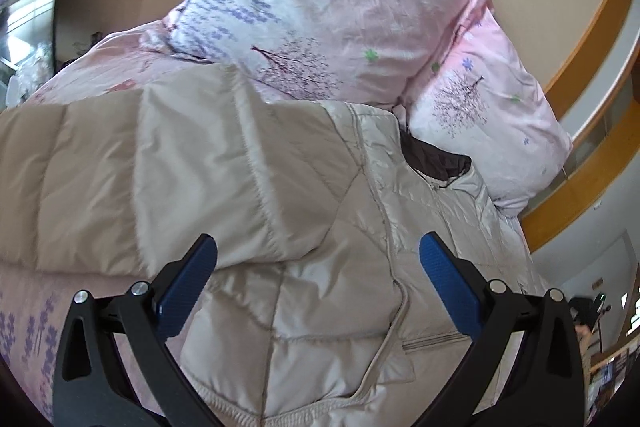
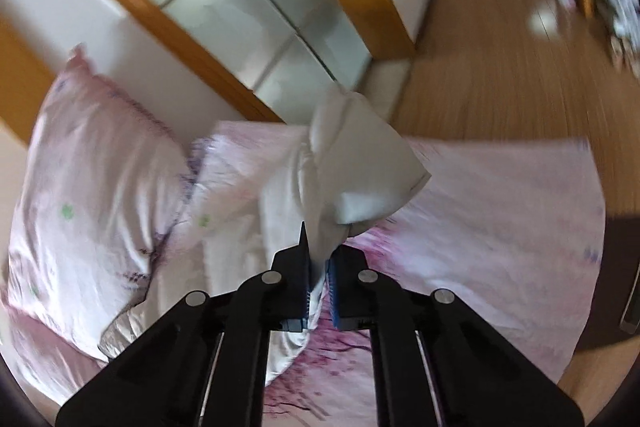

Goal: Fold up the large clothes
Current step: 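Grasp the jacket sleeve with the right gripper and lift it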

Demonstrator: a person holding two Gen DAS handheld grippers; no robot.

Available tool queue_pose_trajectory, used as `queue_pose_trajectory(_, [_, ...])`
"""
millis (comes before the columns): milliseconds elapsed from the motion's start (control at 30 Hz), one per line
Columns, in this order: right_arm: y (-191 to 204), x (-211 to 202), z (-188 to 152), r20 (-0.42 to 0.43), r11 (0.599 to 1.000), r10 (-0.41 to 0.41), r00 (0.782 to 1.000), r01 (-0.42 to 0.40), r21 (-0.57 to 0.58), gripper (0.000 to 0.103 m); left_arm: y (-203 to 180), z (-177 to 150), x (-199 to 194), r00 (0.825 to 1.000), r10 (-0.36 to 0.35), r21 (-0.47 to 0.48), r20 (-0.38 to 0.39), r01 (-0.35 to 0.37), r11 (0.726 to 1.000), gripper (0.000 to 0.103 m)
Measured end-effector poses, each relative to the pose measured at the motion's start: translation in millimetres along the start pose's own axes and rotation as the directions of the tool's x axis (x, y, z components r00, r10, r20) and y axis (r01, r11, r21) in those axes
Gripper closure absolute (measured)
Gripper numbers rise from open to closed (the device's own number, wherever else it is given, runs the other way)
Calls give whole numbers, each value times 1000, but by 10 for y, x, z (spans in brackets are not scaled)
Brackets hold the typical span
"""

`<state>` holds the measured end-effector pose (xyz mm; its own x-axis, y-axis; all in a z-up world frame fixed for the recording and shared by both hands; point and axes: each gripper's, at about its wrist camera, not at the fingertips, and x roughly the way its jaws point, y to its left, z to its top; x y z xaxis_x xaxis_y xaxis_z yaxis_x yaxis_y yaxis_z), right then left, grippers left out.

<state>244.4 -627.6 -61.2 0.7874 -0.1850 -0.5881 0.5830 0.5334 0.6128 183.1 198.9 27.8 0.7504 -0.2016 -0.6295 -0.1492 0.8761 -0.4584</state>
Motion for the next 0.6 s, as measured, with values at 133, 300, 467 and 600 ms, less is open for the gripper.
queue_pose_trajectory(133, [600, -252, -26, 78, 983, 48, 996, -34, -181, 97, -126, 73, 74, 999, -39, 33, -17, 40, 999, 2])
queue_pose_trajectory(300, [1568, -633, -379, 82, 886, 230, 970, -174, -429, 96, -356, 158, 173, 994, -103, 70, -41, 105, 992, 2])
queue_pose_trajectory(467, [2402, -809, -1068, -73, 719, 389, 918, -352, -600, 96, -533, 238, 362, 973, -201, 28, -113, 205, 978, 2])
queue_pose_trajectory(600, [2786, -763, -1738, -261, 591, 419, 870, -479, -649, 97, -725, 291, 534, 956, -255, 15, -147, 260, 966, 2])
